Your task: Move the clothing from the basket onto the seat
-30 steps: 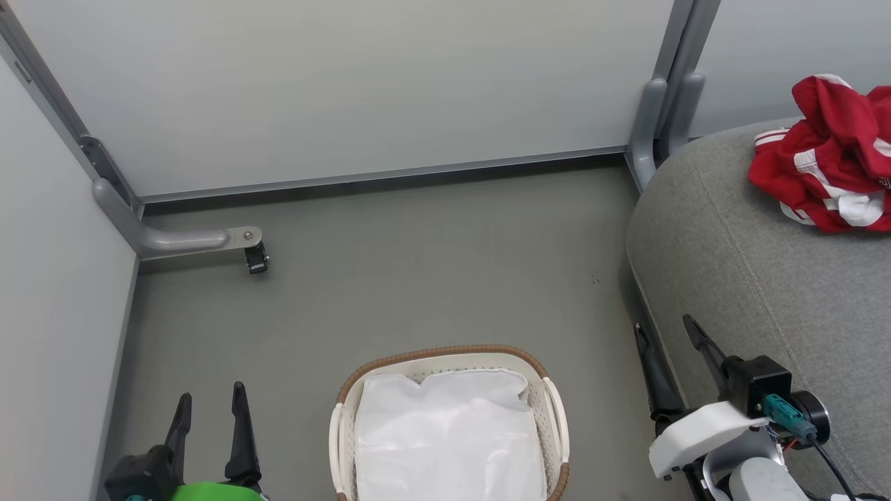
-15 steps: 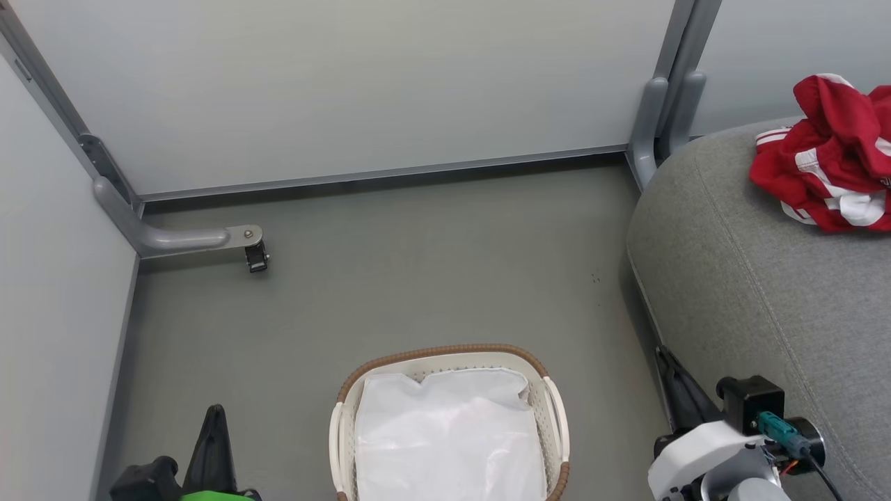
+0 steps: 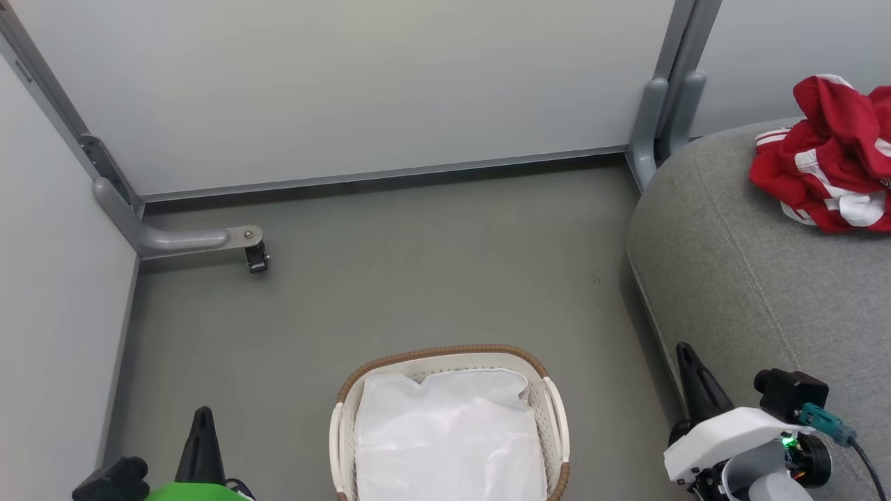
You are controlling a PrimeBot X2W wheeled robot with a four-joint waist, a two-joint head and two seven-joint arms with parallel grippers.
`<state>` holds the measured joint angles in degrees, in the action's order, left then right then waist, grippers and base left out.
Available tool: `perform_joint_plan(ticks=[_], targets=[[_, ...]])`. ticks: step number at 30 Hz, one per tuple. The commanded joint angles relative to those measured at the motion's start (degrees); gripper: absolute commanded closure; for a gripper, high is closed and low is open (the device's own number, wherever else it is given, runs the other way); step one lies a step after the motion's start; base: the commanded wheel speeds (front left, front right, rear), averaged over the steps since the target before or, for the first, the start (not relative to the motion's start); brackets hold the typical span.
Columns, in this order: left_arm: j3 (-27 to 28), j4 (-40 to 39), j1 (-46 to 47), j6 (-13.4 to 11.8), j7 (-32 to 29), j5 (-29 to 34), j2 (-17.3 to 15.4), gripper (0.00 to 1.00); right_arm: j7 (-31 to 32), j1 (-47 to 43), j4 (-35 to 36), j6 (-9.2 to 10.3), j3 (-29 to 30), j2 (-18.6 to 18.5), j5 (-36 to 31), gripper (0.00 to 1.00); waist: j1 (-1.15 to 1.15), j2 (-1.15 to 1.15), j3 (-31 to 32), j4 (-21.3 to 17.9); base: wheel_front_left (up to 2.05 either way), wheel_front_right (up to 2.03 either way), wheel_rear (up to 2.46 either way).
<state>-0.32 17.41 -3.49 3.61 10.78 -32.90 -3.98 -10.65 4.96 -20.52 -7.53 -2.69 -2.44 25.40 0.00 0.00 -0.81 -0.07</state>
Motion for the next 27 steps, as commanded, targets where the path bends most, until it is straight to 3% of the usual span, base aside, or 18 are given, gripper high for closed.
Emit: perform_joint_plan(ticks=[1,27], targets=[[0.39,-0.94,1.98,0.44,-0.49,-2.25,0.08,1.0,0.51,0.84,1.23,0.01,0.48,-0.15,2.46,1.0,0.0,0.0,0.01,0.0,0.0,0.0,0.0],[2.6,-1.92,4.8,1.62,-6.18,-21.55,0.39,1.0,6.17,1.11,3.13,0.02,3.48,-0.29,24.24,1.0,0.0,0.0,0.16,0.02,0.0,0.0,0.0]])
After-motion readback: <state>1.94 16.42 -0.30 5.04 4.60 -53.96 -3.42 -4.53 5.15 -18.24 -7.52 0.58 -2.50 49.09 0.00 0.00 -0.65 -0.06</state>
